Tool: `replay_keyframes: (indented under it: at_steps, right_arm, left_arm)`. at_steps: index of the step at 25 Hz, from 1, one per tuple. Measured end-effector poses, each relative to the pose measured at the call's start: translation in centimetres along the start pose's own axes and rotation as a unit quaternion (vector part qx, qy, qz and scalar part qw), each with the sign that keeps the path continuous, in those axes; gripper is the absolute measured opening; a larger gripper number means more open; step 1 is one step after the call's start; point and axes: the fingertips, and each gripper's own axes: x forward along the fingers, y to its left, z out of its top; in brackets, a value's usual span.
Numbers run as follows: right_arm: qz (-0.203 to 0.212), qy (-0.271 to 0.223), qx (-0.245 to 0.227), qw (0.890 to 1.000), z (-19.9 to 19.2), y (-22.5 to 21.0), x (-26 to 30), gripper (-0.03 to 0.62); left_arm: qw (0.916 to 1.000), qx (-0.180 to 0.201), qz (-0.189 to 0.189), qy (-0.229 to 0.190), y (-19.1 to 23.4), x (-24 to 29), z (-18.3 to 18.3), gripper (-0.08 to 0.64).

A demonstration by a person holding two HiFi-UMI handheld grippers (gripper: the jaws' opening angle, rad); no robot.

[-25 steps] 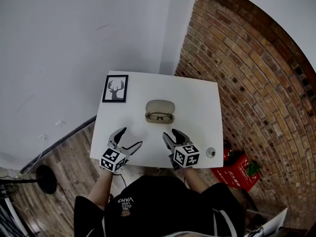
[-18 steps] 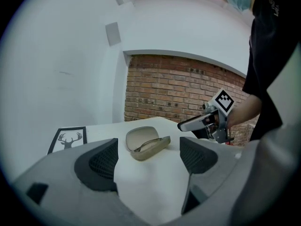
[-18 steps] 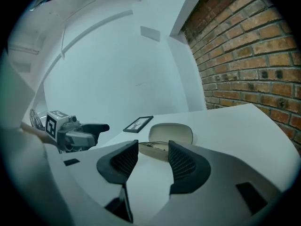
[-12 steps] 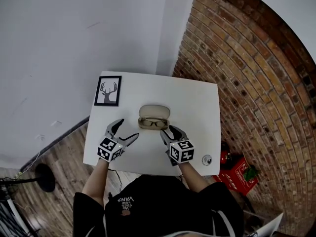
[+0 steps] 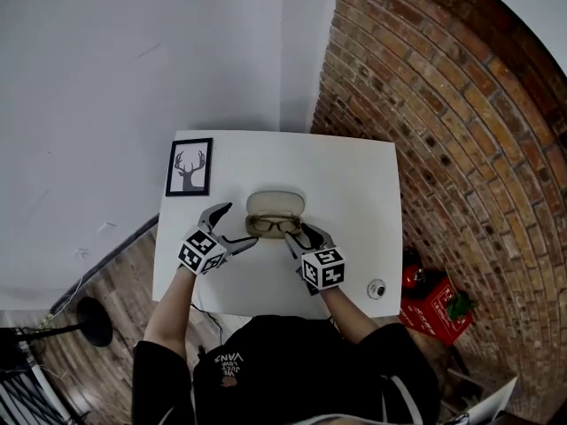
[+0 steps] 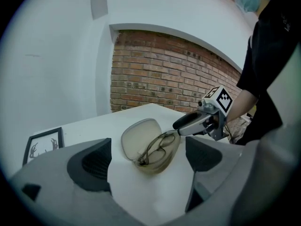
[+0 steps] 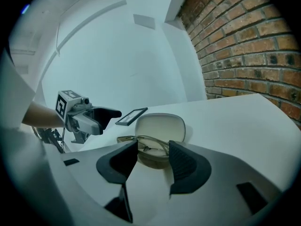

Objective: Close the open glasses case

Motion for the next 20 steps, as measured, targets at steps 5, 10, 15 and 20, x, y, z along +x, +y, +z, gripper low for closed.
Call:
replay_keyframes:
  at_steps: [5, 10, 15, 20]
  right_arm:
    - [0.013, 0.004, -0.001, 1.0, -0.3, 0.2, 0.1, 0.196]
    - [0.016, 0.013, -0.014, 1.0, -1.0, 0.3, -0.1, 0.196]
    - [0.01, 0.025, -0.022, 0.999, -2.0, 0.2, -0.1, 0.196]
    - [0.012, 0.029, -0.015, 0.999, -2.9, 0.2, -0.2, 0.196]
  left_arm:
    - [0.9991, 0.018, -0.033, 0.02, 0.5, 1.6, 0.5, 0.506]
    - [0.9973, 0.037, -0.053, 0.036, 0.6, 3.0, 1.0, 0.515]
    - [0.9938, 0.059, -0.077, 0.056, 0.6, 4.0, 1.3, 0.525]
    - [0.9868, 0.082, -0.118, 0.074, -0.8, 4.4, 1.8, 0.526]
